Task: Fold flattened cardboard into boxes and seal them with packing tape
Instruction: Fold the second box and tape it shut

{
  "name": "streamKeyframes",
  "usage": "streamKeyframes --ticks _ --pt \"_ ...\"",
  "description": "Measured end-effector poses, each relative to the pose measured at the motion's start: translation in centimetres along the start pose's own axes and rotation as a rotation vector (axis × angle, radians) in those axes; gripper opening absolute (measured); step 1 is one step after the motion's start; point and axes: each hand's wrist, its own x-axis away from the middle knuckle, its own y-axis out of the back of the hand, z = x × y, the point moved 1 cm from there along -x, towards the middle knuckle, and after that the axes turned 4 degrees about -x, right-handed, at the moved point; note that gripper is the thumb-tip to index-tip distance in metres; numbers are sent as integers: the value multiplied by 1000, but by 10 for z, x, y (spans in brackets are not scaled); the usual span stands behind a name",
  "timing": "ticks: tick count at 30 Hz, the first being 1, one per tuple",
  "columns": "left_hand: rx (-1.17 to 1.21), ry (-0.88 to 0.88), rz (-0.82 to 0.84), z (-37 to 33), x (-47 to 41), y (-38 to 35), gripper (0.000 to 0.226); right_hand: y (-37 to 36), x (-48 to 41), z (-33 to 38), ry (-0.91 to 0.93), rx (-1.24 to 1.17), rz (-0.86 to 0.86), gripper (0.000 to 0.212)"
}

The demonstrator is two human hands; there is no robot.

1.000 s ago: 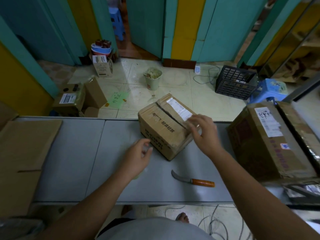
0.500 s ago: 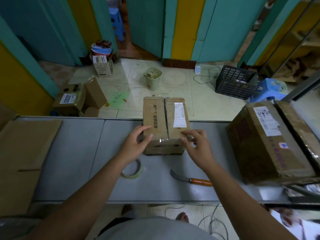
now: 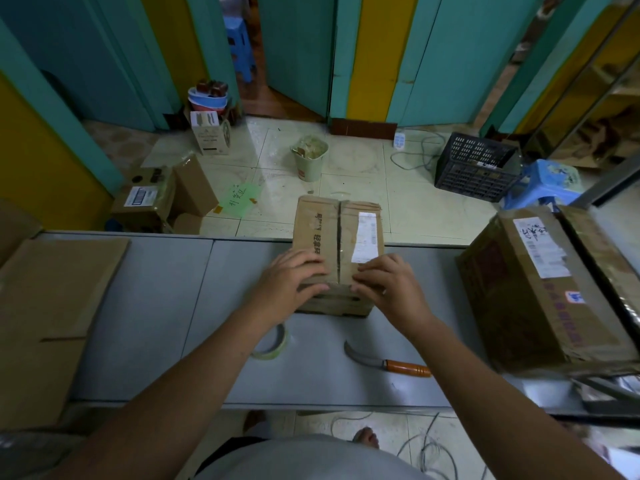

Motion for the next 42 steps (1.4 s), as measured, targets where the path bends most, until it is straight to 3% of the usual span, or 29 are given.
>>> streamKeyframes --ticks 6,11,20,26,29,32,36,42 --pt "-56 -116 -35 4 5 1 37 -4 4 -10 152 42 -50 34" --pt "30 -148 45 11 11 6 43 1 12 -17 205 7 10 32" --pt "66 -119 43 17 14 -2 47 -4 19 -10 165 -20 -46 36" --pt "87 -127 147 22 15 2 49 -3 28 -21 113 -113 68 50" --pt "105 -104 163 23 14 2 51 -5 27 -19 85 -128 47 50" --pt "104 -6 91 24 21 4 55 -8 31 -13 8 -168 -24 49" --pt "201 228 -69 26 39 11 65 -8 46 -11 -321 -228 -196 52" --pt "383 411 -200 15 51 7 35 -13 55 0 -487 -321 -229 26"
